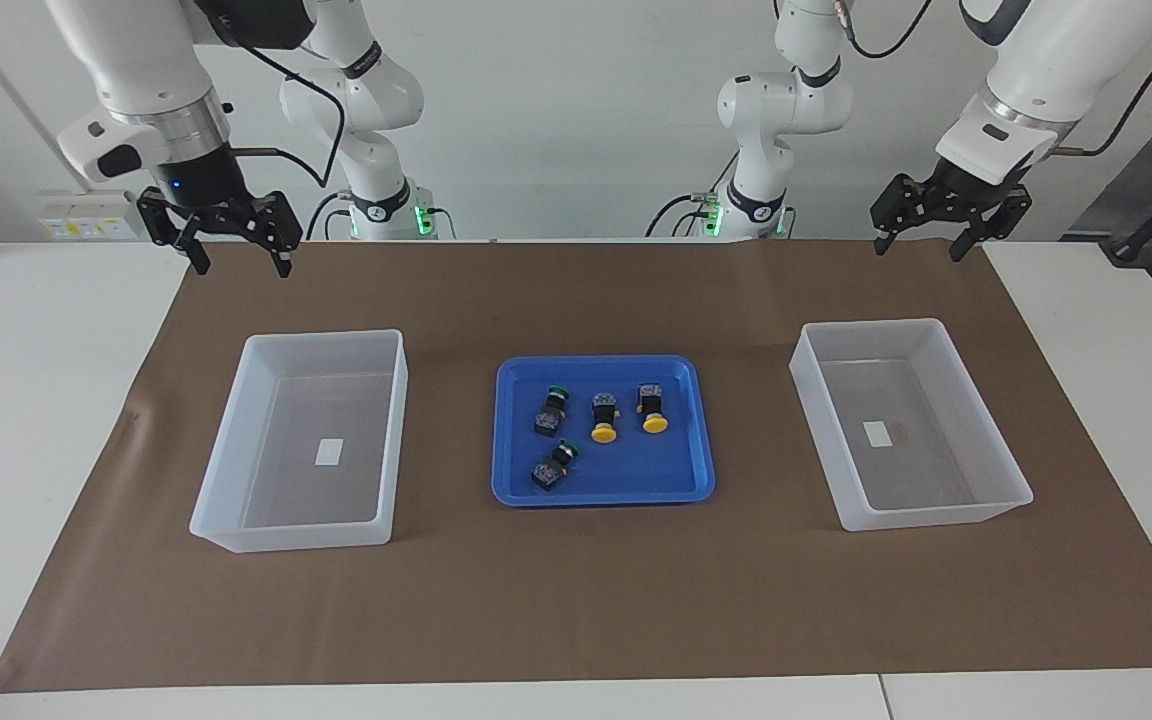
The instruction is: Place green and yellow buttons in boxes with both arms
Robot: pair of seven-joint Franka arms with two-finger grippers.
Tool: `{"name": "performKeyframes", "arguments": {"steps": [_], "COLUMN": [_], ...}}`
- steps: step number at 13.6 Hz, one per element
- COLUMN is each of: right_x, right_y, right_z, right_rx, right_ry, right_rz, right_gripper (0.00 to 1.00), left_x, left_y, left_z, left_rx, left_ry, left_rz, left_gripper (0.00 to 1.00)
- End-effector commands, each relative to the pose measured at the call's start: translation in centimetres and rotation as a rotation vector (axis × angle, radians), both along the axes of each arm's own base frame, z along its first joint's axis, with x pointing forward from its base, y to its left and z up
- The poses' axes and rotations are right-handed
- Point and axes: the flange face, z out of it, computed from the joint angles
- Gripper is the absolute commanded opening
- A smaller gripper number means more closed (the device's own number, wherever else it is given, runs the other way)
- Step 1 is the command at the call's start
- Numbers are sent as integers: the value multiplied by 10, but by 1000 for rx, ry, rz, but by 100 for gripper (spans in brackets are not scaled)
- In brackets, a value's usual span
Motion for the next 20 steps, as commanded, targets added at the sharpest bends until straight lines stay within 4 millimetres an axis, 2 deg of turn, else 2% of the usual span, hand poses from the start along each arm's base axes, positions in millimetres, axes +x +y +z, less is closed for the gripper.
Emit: {"name": "performKeyframes", "arguments": {"steps": [1,2,4,7,10,11,12,13,14,16,20], "right_x": [17,26,46,80,84,83,81,84,85,86,86], "right_y": [26,39,92,159,219,232,259,278,286,294,303], "right_z": [-21,-35,-72,-137,-192,-214,-234,-249,-262,-261,-283], "right_rx": [1,6,11,36,68,58,61,72,78,114,125], "right_ry": [-16,-16,-29,-49,-60,-42,-39,-47,-48,-76,-87], "right_rz": [-24,-47,-65,-150,-235,-259,-277,-299,-323,-335,-343], "right_gripper": [100,100,100,100,100,100,100,100,100,100,100], "left_x": [-9,-10,-9,-9,-9,-9,-8,-7,-6,-5,-13], "left_y": [5,5,5,5,5,3,2,2,-1,-7,-21], "left_z": [1,1,1,1,1,2,2,2,2,-11,-39], "left_rx": [12,12,12,12,12,12,11,11,10,5,-2], "left_ry": [6,7,6,6,6,-3,-7,-17,-25,-86,-158], "left_rz": [-4,-4,-4,-4,-1,0,-7,-2,-8,-15,-37], "left_gripper": [100,100,100,100,100,100,100,100,100,100,100]}}
